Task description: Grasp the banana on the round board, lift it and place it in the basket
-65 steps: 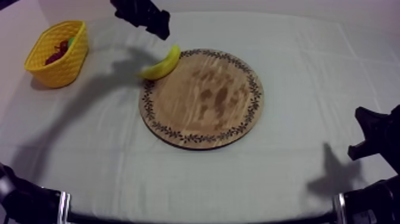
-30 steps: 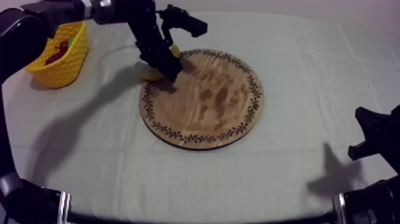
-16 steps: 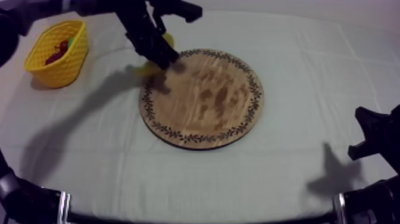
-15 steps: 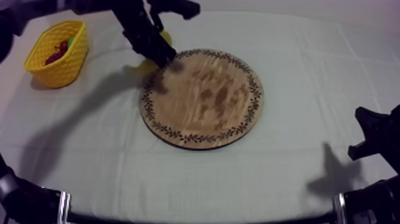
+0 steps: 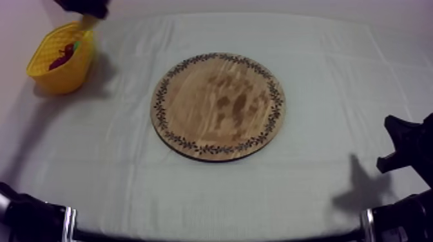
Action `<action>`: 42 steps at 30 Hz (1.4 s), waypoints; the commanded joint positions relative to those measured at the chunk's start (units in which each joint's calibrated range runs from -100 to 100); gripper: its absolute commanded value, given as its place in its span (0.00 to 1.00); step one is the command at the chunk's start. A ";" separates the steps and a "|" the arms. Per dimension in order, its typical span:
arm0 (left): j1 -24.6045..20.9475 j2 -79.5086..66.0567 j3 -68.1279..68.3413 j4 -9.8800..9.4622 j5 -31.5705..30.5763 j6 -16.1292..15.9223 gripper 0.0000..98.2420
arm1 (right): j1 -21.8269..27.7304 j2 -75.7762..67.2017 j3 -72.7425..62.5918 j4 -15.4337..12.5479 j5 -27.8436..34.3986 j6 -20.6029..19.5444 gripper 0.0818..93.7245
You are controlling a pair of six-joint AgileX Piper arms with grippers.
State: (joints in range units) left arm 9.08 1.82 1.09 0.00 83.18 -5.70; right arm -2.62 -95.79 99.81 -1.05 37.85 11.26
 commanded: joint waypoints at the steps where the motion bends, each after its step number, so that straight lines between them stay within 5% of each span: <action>1: -5.53 -1.69 -1.23 0.24 0.81 -1.44 0.06 | 0.01 0.03 -0.03 0.00 -0.03 -0.01 0.00; 14: -15.08 9.11 -11.44 0.19 4.84 -6.80 0.10 | 0.01 0.03 -0.03 0.00 -0.03 -0.02 0.00; 17: -15.94 11.66 -12.18 0.16 4.89 -7.06 0.23 | 0.01 0.03 -0.03 0.00 -0.03 -0.01 0.00; 22: -16.70 13.37 -11.55 -0.14 4.92 -6.97 0.61 | 0.01 0.03 -0.03 0.00 -0.03 -0.05 0.00; 26: -16.77 12.50 -11.08 -0.45 4.86 -6.74 0.72 | 0.01 0.03 -0.03 0.00 -0.03 -0.05 0.00; 33: -16.51 5.22 -8.21 -0.77 4.88 -5.69 0.73 | 0.01 0.03 -0.03 0.00 -0.03 -0.01 0.00; 42: -15.56 -15.07 2.95 -0.48 1.99 -2.94 0.63 | 0.01 0.03 -0.03 0.00 -0.03 -0.01 0.00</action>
State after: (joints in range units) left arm -6.66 -6.62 0.85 -0.50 85.73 -9.00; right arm -2.62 -95.79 99.81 -1.05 37.80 11.26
